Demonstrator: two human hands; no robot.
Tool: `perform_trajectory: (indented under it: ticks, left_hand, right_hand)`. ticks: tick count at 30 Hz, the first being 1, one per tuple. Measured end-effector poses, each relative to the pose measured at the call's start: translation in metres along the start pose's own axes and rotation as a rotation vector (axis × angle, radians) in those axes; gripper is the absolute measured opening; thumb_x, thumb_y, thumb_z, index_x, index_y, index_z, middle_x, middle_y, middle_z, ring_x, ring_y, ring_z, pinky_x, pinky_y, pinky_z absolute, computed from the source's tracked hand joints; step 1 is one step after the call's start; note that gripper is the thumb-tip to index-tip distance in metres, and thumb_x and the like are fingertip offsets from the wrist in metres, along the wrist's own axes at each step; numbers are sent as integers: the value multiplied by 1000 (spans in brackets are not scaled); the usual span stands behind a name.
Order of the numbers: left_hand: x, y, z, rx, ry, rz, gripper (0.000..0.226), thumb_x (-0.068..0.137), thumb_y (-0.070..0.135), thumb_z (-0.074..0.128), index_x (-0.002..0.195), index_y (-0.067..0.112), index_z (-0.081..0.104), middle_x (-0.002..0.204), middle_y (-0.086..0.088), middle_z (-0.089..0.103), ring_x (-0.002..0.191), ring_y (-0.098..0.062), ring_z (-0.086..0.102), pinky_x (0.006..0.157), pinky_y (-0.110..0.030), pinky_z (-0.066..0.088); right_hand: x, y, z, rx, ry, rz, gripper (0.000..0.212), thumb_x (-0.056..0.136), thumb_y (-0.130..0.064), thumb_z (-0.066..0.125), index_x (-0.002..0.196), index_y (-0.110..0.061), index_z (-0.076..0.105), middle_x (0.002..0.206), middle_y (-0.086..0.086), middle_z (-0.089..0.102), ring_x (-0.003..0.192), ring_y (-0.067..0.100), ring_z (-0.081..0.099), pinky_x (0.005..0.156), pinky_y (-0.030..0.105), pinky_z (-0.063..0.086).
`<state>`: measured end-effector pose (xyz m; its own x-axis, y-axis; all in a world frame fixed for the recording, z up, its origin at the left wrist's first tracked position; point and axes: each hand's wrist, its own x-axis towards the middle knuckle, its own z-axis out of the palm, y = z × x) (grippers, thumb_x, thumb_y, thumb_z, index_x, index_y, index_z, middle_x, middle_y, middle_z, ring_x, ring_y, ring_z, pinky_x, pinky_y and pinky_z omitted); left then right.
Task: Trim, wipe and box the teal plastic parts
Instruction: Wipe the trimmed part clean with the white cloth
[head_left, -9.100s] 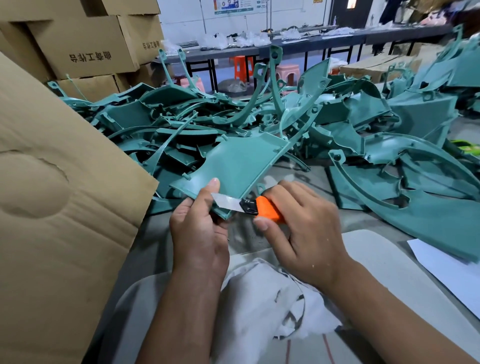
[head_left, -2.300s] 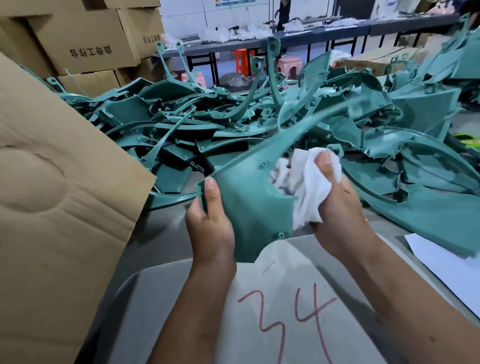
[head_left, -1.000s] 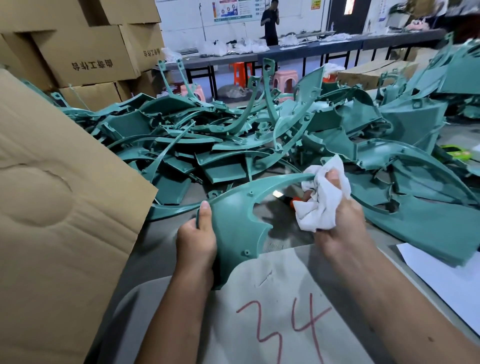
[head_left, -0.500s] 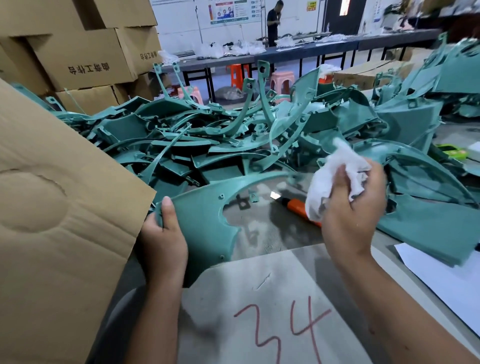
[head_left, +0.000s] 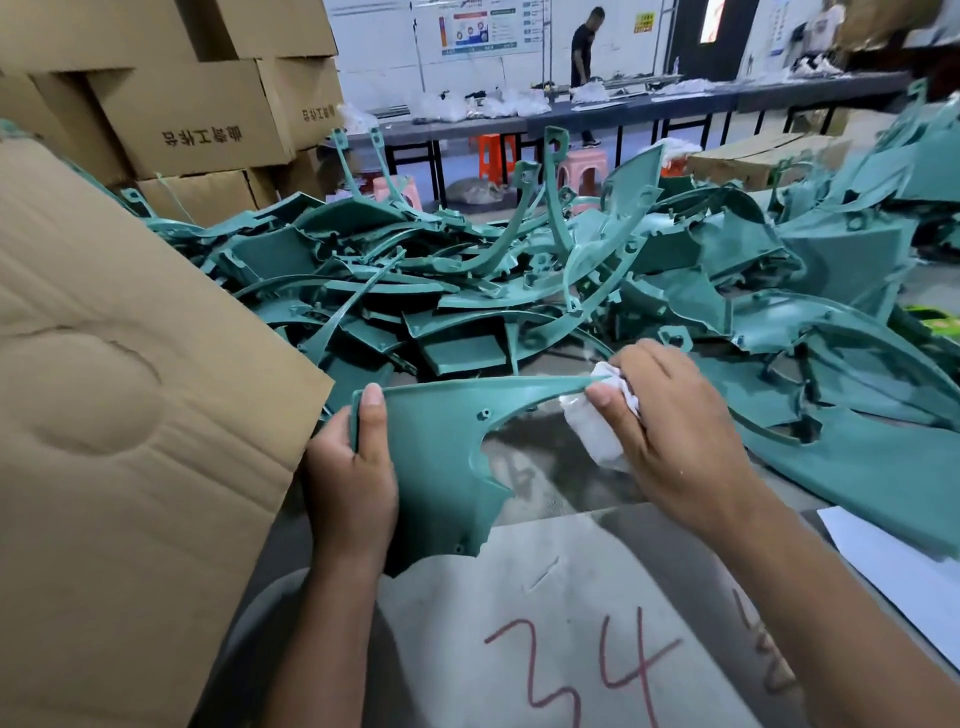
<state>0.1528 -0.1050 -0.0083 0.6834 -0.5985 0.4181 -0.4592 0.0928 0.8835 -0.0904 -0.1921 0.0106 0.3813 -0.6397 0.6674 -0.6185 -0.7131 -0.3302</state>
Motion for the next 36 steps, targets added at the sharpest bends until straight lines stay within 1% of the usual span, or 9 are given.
perform_trajectory:
  ticks: [4,9,13,15,20,23,26,31,36]
  left_hand:
    - [-1,-1,-1,15,-1,-12,56,107,44,45,69,3,46,58,-6,44,56,-16,38,55,-34,32]
    - [-3,2,-4,118,1,111,59,106,45,46,70,-2,44,65,-25,49,63,-41,45,55,-45,38]
    - [1,-1,-5,57,-8,60,62,105,46,45,74,-8,44,70,-32,48,63,-39,41,60,-53,41]
    - [-1,2,-3,46,-12,66,62,105,47,45,73,-6,43,67,-30,46,63,-42,42,59,-54,40]
    - [-6,6,0,74,-7,126,53,103,44,47,65,10,33,57,-3,33,58,-22,29,54,-43,29]
    - [0,3,-8,64,-50,109,60,103,47,47,68,-1,37,59,-13,37,58,-27,33,56,-48,35]
    - [5,2,-13,-53,-168,101,68,101,55,46,74,-7,42,64,-26,41,60,-33,37,56,-49,37]
    - [8,-2,-13,-173,-231,20,74,93,65,45,79,-8,45,66,-26,45,65,-23,41,57,-51,39]
    - [10,-1,-8,-209,-142,-64,79,95,63,46,84,-15,49,70,-17,53,70,-23,45,62,-43,40]
  right_hand:
    - [6,-8,-12,-83,-11,-130,44,109,-49,32,83,-16,48,81,-2,46,76,25,38,70,38,30]
    - [4,-9,-14,-20,-357,146,61,101,-63,22,74,-18,52,66,0,56,63,23,58,59,38,43]
    - [13,-6,-15,929,451,801,51,110,-49,43,81,-9,54,57,1,56,51,18,54,53,30,41]
    - [16,5,-18,775,663,687,55,109,-52,41,87,-4,58,63,5,57,53,18,52,52,34,38]
    - [9,-14,-1,54,-43,-85,36,112,-43,33,84,-27,50,82,-7,54,78,15,47,68,33,34]
    - [14,-23,6,-46,-280,-71,51,108,-55,25,71,-26,45,65,-9,51,64,8,47,58,30,30]
    - [15,-28,-7,334,-266,86,55,109,-50,39,68,-18,58,54,-3,60,46,4,50,47,18,36]
    - [29,-2,-37,1142,485,942,35,109,-42,49,83,-20,57,70,8,57,45,19,53,51,27,42]
    - [23,-8,-34,1130,907,756,38,113,-35,42,79,-18,43,72,3,49,61,22,52,58,23,39]
